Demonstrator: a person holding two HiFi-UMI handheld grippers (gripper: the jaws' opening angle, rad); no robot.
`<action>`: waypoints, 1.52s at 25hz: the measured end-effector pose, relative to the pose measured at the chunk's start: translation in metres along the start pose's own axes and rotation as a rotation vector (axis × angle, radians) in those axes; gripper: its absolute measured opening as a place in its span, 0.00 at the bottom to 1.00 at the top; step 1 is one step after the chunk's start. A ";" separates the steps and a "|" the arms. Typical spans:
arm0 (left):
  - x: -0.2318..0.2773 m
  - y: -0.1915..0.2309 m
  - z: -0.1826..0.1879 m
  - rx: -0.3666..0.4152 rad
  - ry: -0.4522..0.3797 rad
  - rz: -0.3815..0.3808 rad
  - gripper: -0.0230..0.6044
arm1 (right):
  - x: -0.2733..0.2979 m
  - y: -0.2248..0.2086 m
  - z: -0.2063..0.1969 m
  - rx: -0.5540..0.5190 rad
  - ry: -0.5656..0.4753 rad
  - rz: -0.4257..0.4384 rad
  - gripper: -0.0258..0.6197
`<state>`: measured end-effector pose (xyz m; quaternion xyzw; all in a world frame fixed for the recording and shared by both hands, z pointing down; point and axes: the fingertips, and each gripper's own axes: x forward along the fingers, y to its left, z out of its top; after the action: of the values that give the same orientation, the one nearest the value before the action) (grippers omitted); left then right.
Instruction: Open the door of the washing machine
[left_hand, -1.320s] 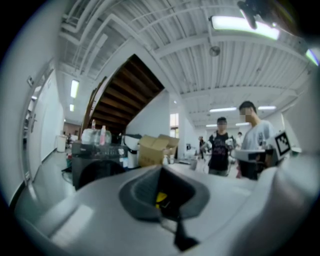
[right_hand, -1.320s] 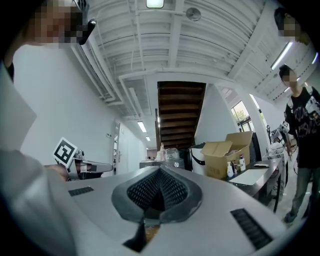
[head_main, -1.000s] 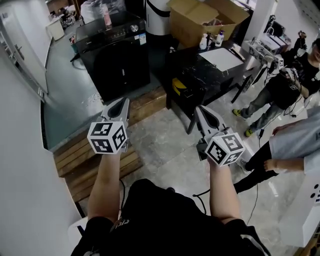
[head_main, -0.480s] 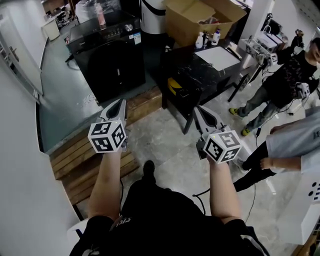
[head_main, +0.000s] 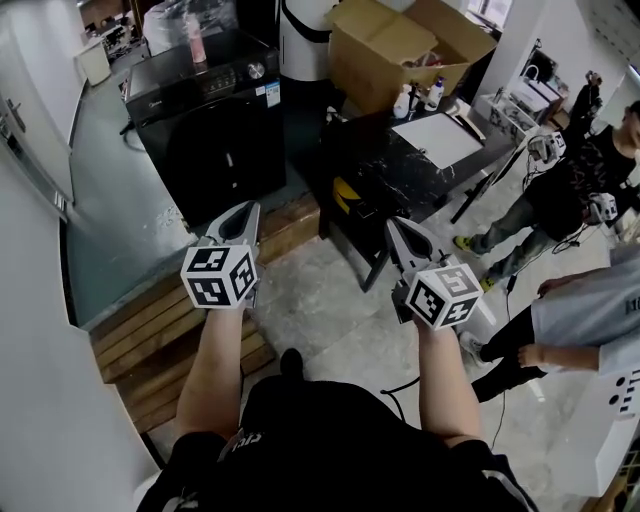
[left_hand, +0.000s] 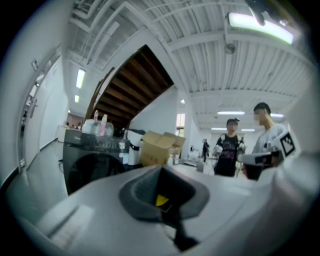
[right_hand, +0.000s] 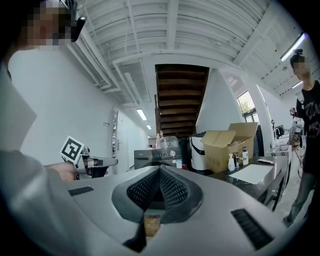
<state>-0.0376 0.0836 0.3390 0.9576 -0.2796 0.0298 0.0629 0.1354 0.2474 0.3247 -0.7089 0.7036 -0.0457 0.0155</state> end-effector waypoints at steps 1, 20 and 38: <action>0.008 0.007 0.001 0.001 0.004 -0.001 0.05 | 0.011 -0.001 0.000 0.001 0.004 0.005 0.03; 0.077 0.143 -0.012 -0.057 0.101 -0.039 0.05 | 0.159 0.022 -0.041 0.045 0.140 0.040 0.03; 0.187 0.203 -0.014 -0.036 0.173 0.024 0.05 | 0.311 -0.028 -0.050 0.081 0.164 0.190 0.03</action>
<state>0.0100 -0.1836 0.3915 0.9467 -0.2852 0.1081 0.1034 0.1607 -0.0609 0.3905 -0.6316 0.7642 -0.1300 -0.0093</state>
